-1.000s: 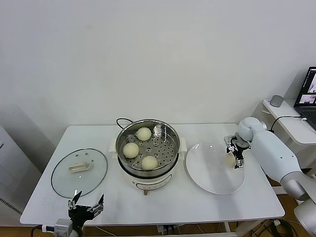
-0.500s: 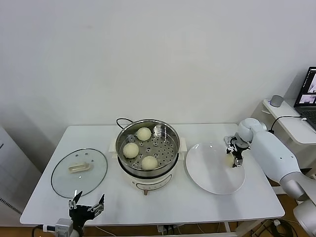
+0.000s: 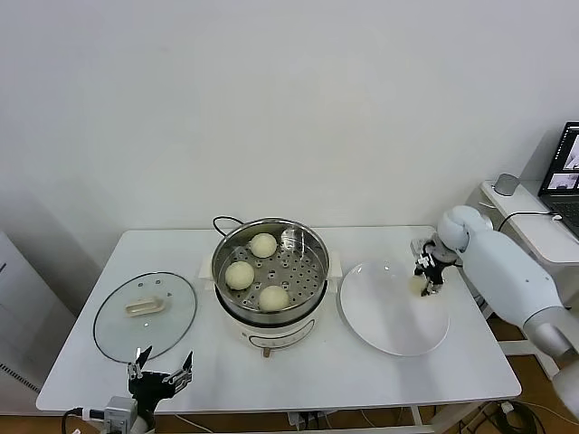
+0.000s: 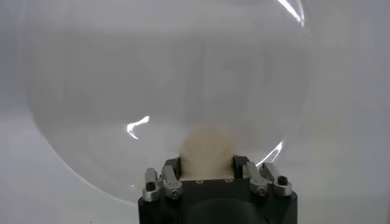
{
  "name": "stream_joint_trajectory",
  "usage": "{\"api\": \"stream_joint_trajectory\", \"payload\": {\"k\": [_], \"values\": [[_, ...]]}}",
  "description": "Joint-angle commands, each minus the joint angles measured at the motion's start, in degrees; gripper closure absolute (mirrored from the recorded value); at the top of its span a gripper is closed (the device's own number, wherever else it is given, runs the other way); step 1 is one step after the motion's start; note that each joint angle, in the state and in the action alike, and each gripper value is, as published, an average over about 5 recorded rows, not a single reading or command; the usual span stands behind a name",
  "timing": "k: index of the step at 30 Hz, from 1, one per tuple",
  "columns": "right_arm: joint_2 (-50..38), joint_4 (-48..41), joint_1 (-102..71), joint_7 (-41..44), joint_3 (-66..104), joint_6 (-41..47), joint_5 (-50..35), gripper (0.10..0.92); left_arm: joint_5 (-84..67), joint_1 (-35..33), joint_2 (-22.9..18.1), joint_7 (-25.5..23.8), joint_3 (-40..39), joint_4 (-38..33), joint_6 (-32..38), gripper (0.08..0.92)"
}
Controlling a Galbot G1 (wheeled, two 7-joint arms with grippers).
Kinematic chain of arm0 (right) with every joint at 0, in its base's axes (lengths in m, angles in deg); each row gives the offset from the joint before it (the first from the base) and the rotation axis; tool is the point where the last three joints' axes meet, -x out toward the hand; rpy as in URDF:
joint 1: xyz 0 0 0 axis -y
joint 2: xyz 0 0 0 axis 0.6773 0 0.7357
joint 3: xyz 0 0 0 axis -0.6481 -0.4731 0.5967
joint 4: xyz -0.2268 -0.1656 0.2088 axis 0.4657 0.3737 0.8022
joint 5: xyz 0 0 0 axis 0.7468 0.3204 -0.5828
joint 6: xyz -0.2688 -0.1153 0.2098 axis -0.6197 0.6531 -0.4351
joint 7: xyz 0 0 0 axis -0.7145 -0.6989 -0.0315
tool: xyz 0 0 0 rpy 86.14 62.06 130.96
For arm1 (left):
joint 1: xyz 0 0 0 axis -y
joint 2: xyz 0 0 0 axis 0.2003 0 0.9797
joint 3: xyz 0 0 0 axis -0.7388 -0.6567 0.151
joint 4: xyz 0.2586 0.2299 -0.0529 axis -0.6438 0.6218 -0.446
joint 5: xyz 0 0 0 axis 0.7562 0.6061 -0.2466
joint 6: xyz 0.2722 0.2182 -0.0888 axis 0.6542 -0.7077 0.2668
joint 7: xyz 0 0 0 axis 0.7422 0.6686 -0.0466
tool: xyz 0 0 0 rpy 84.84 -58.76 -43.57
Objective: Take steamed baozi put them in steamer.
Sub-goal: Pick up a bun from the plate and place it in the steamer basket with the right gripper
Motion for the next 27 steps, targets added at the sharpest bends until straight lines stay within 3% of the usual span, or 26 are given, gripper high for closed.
{"api": "stream_joint_trajectory", "payload": {"k": [1, 6, 11, 20, 27], "values": [[-2.4, 11.3, 27.8, 0.2, -30.5, 14.3, -32.1, 0.507, 4.2, 0.7, 0.0, 0.8, -0.1, 0.2, 0.9, 0.177], [2.8, 14.2, 38.7, -0.4, -41.6, 21.4, -44.9, 0.508, 4.9, 1.5, 0.0, 0.9, 0.1, -0.3, 0.8, 0.177], [10.6, 14.5, 43.4, -1.1, -47.0, 26.0, -52.1, 0.508, 5.3, 1.8, -0.1, 1.1, -0.3, -0.8, 1.2, 0.177], [23.3, 10.1, 42.0, -2.6, -50.7, 28.5, -55.9, 0.508, 4.8, 1.8, 0.1, 1.3, -1.1, -1.6, 1.7, 0.177], [27.3, 7.5, 35.1, -4.6, -50.7, 29.2, -52.8, 0.508, 4.4, 1.8, 0.0, 1.2, -1.3, -2.0, 1.6, 0.177]]}}
